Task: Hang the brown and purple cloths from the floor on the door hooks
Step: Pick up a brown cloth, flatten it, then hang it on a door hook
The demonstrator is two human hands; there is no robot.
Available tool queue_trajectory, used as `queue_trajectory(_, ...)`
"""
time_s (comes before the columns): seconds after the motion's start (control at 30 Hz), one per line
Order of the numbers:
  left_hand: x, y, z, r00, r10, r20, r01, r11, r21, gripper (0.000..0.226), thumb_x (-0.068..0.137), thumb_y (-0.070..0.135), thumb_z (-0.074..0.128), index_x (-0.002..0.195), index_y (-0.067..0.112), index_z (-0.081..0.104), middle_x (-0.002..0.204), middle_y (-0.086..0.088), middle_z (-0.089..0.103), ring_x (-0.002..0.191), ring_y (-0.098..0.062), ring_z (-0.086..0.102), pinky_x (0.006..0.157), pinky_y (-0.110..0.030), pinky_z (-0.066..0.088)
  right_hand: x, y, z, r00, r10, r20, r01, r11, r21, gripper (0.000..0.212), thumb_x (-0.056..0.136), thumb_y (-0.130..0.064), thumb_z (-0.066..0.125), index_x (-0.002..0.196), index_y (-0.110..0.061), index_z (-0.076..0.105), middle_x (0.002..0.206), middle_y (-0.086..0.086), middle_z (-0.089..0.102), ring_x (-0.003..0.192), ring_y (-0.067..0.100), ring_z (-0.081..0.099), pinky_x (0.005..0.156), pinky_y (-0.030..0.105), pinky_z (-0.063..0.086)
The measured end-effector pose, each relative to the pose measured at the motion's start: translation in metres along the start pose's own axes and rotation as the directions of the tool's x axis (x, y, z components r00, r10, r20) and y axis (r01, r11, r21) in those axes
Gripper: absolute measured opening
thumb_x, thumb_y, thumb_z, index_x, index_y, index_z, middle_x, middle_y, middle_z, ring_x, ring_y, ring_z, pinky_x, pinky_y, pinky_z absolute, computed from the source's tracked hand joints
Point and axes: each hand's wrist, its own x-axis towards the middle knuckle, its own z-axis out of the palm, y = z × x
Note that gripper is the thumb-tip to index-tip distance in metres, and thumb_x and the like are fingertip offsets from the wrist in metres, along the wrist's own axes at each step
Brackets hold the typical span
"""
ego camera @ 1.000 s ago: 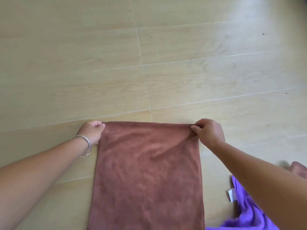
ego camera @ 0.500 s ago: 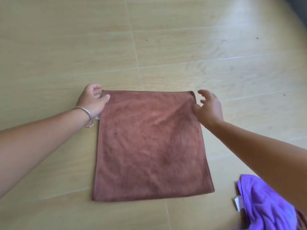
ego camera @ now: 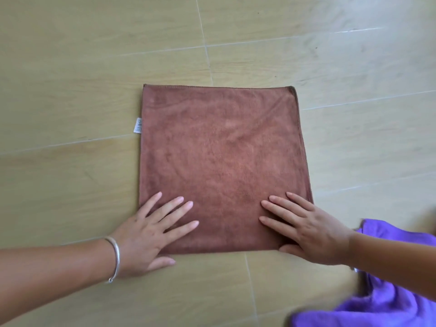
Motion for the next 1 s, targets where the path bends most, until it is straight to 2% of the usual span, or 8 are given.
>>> queue_trajectory(0.13,-0.006,-0.009,-0.003,0.999,0.047,0.001,-0.047,0.998,0.029,0.079,0.083,0.067,0.044,0.148,0.026,0.029,0.155,-0.013,0.019,0.142,-0.031,0.019,0.109,-0.055,0.02,-0.007,-0.003,0.0,1.0,0.019,-0.006,-0.019,0.999,-0.047,0.071,0.089,-0.057,0.047,0.148,-0.018,0.035,0.155,0.012,0.028,0.142,0.032,0.029,0.11,0.051,0.023)
queue_trajectory(0.2,-0.004,-0.009,-0.007,0.997,0.069,-0.037,-0.069,0.998,0.003,0.073,0.079,0.062,0.055,0.141,0.025,0.044,0.15,-0.012,0.033,0.138,-0.029,0.033,0.107,-0.053,0.025,-0.005,-0.004,-0.001,1.0,0.008,-0.026,-0.009,0.999,-0.036,0.071,0.088,-0.059,0.047,0.145,-0.017,0.04,0.153,0.013,0.033,0.141,0.031,0.031,0.109,0.051,0.025)
queue_trajectory(0.3,-0.007,-0.006,-0.007,0.979,0.1,-0.177,-0.125,0.982,-0.138,0.05,0.067,0.044,0.075,0.112,0.027,0.059,0.117,0.003,0.057,0.111,-0.02,0.056,0.102,-0.043,0.033,-0.002,-0.008,0.0,0.992,-0.03,-0.126,0.031,1.0,0.004,0.054,0.089,-0.05,0.054,0.13,-0.016,0.059,0.137,0.01,0.054,0.129,0.029,0.049,0.107,0.048,0.032)
queue_trajectory(0.47,-0.014,-0.004,-0.009,0.988,0.086,-0.13,-0.115,0.965,-0.236,0.024,0.07,0.04,0.073,0.088,0.028,0.062,0.087,0.01,0.057,0.08,-0.015,0.058,0.081,-0.028,0.038,-0.007,-0.013,0.004,0.968,-0.085,-0.237,0.108,0.99,0.087,0.024,0.088,-0.037,0.061,0.103,-0.019,0.065,0.101,0.0,0.062,0.092,0.023,0.06,0.09,0.038,0.046)
queue_trajectory(0.63,-0.014,-0.011,-0.012,0.982,0.112,-0.149,-0.146,0.959,-0.242,0.006,0.081,0.035,0.066,0.082,0.029,0.067,0.084,0.012,0.06,0.079,-0.012,0.06,0.077,-0.025,0.041,-0.011,0.0,0.008,0.971,-0.128,-0.201,0.143,0.988,0.062,0.015,0.088,-0.026,0.063,0.102,-0.02,0.065,0.098,-0.002,0.062,0.086,0.022,0.061,0.082,0.035,0.05)
queue_trajectory(0.73,-0.017,-0.016,-0.016,0.977,0.127,-0.172,-0.171,0.946,-0.275,0.017,0.09,0.03,0.055,0.081,0.026,0.069,0.085,0.013,0.063,0.078,-0.012,0.06,0.073,-0.024,0.048,-0.01,0.004,0.007,0.973,-0.137,-0.186,0.15,0.987,0.053,0.013,0.09,-0.021,0.058,0.1,-0.02,0.065,0.097,-0.002,0.062,0.083,0.022,0.06,0.076,0.035,0.051)
queue_trajectory(0.87,-0.026,-0.017,-0.037,0.985,0.033,-0.172,-0.082,0.954,-0.288,0.029,0.094,0.028,0.044,0.079,0.026,0.069,0.085,0.014,0.066,0.073,-0.01,0.063,0.063,-0.02,0.05,-0.009,0.0,-0.013,0.985,-0.035,-0.168,0.05,0.995,0.09,0.03,0.097,-0.017,0.037,0.095,-0.017,0.067,0.085,-0.002,0.061,0.071,0.02,0.058,0.062,0.03,0.052)
queue_trajectory(1.0,-0.033,-0.017,-0.088,0.976,-0.111,-0.189,0.046,0.946,-0.32,0.021,0.082,0.019,0.05,0.08,0.022,0.071,0.079,0.01,0.068,0.065,-0.015,0.065,0.051,-0.021,0.049,-0.007,-0.006,-0.066,0.962,0.218,-0.166,-0.179,0.958,0.224,0.012,0.086,-0.013,0.054,0.09,-0.015,0.065,0.077,-0.001,0.058,0.065,0.021,0.06,0.057,0.029,0.049)
